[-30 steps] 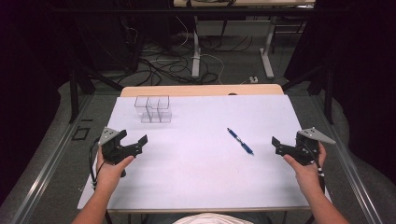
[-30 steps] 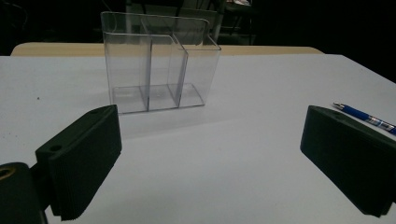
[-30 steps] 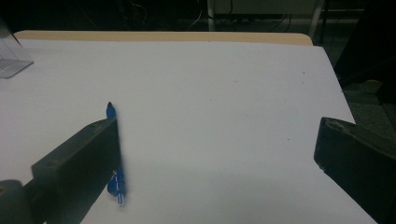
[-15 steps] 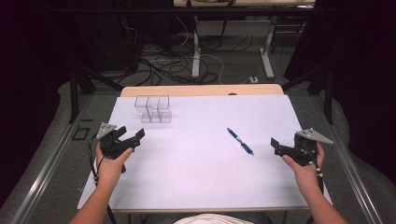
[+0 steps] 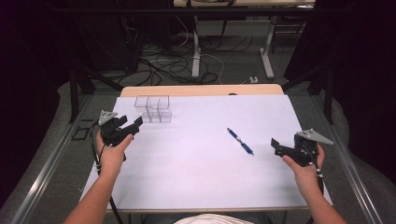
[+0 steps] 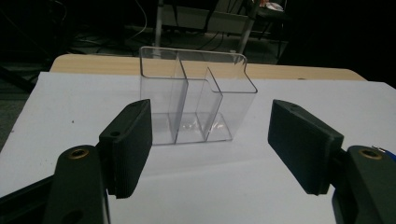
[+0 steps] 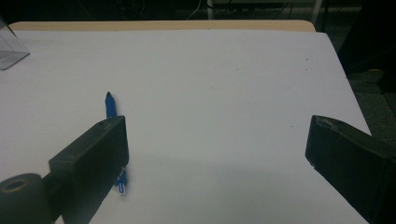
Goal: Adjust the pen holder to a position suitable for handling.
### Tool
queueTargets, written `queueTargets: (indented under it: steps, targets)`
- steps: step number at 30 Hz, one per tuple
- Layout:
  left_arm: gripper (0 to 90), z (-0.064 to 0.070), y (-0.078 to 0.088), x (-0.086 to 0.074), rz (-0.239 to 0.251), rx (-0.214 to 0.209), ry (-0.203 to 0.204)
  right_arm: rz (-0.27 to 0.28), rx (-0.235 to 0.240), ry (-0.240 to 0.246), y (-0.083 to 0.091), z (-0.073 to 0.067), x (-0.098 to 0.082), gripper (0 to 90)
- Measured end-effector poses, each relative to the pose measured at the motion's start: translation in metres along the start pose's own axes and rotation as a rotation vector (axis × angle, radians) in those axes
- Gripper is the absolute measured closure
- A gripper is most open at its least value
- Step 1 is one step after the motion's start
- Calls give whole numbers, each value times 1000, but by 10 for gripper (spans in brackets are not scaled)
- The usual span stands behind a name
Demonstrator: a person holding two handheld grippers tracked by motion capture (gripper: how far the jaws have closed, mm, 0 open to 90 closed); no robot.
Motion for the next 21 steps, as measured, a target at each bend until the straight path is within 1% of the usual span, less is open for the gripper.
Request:
queueTargets:
  steps: [1, 2, 4, 5, 7, 9, 11, 12, 13, 15, 17, 19, 21]
  targets:
    - [317, 0, -3, 6, -8, -6, 1, -9, -2, 1, 1, 0, 0, 59]
    - [318, 0, -3, 6, -8, -6, 1, -9, -2, 1, 1, 0, 0, 59]
    - [319, 0, -6, 11, -17, -2, -4, -10, 0, -3, 1, 0, 0, 61]
    - [319, 1, -9, 17, -20, 3, -12, -10, -1, 0, 1, 0, 0, 63]
    - [319, 1, -10, 21, -24, 5, -17, -9, -1, -4, 2, 1, -1, 64]
    - [325, 1, -11, 27, -31, 18, -31, -10, -2, -12, 2, 0, -1, 65]
    - [339, 0, -13, 33, -35, 19, -32, -10, -2, -11, 2, 0, -1, 65]
    - [362, 0, -13, 36, -39, 26, -29, -9, -2, -6, 2, 1, -1, 66]
    - [375, 0, -14, 39, -40, 35, -35, -10, -2, -8, 2, 1, -1, 68]
    - [381, -1, -14, 44, -36, 45, -36, -10, -2, -8, 2, 0, -1, 69]
    - [399, -2, -15, 49, -35, 50, -24, -13, 0, -14, 2, 0, -1, 69]
    - [424, -4, -16, 53, -30, 46, -17, -13, 0, -14, 2, 0, -1, 70]
    - [437, -5, -17, 57, -31, 42, 2, -14, 0, -15, 2, 0, -1, 70]
Point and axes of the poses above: each handheld gripper's, and its own axes: y roughly backward along the jaws, x roughly out of its top, z roughly to its right, the point moved 4 cm from there along -y, roughly forward along the jaws, and after that the axes turned 1 degree about z, right-handed, at the moved point
